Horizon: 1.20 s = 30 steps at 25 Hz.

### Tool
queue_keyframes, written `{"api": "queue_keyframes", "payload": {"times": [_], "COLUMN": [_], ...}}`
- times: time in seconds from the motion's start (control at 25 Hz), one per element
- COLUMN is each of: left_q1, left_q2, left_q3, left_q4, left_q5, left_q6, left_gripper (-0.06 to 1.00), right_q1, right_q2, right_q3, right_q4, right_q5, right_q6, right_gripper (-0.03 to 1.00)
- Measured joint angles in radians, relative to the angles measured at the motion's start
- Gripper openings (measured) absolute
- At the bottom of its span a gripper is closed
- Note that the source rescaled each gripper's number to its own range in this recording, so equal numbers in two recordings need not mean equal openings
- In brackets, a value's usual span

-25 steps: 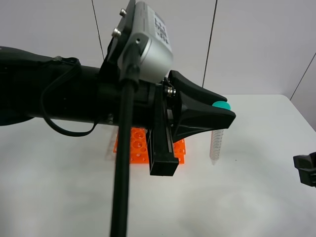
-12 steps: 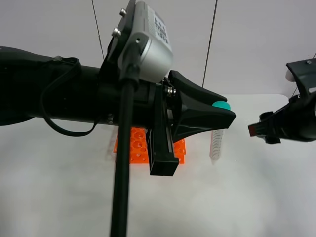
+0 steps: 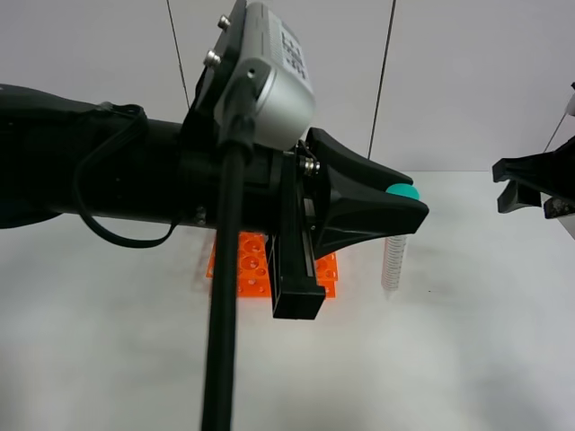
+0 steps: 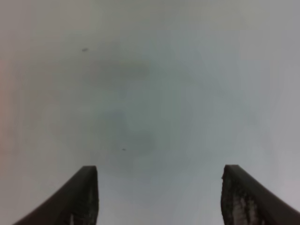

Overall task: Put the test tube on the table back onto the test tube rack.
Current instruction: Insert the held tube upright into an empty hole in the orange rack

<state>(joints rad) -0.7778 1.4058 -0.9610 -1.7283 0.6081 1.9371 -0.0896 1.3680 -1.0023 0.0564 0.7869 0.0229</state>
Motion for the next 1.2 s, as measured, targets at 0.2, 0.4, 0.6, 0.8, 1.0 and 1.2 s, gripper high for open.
{"api": "queue_keyframes", "payload": {"times": [0.2,0.4,0.6,0.8,1.0,1.2], "left_q1": [0.0,0.0,0.0,0.0,0.0,0.0], "left_q2": [0.0,0.0,0.0,0.0,0.0,0.0], "left_q3": [0.0,0.0,0.0,0.0,0.0,0.0], "left_q4": [0.0,0.0,0.0,0.0,0.0,-0.001], "left_q5": [-0.002,-0.003,-0.004,-0.004,-0.004,-0.004], "left_q6": [0.0,0.0,0.0,0.0,0.0,0.0], "left_gripper": [0.0,0.0,0.0,0.0,0.0,0.0], "right_q1": [-0.021,-0.022,-0.023,-0.023,-0.023,-0.023], "right_q2": [0.006,0.001,-0.065,-0.158,-0.302,-0.478], "right_q3": [-0.003,-0.003,-0.004,-0.004,-0.004,-0.004], "right_q4": [-0.012,-0.012,-0.012,-0.012,-0.012,-0.033], "right_q5": [0.026,0.046,0.105,0.305,0.422,0.428], "right_q6": [-0.03,-0.036,-0.037,-0.037,-0.037,-0.035], "right_gripper": [0.61,0.61,0.61,0.61,0.61,0.61]}}
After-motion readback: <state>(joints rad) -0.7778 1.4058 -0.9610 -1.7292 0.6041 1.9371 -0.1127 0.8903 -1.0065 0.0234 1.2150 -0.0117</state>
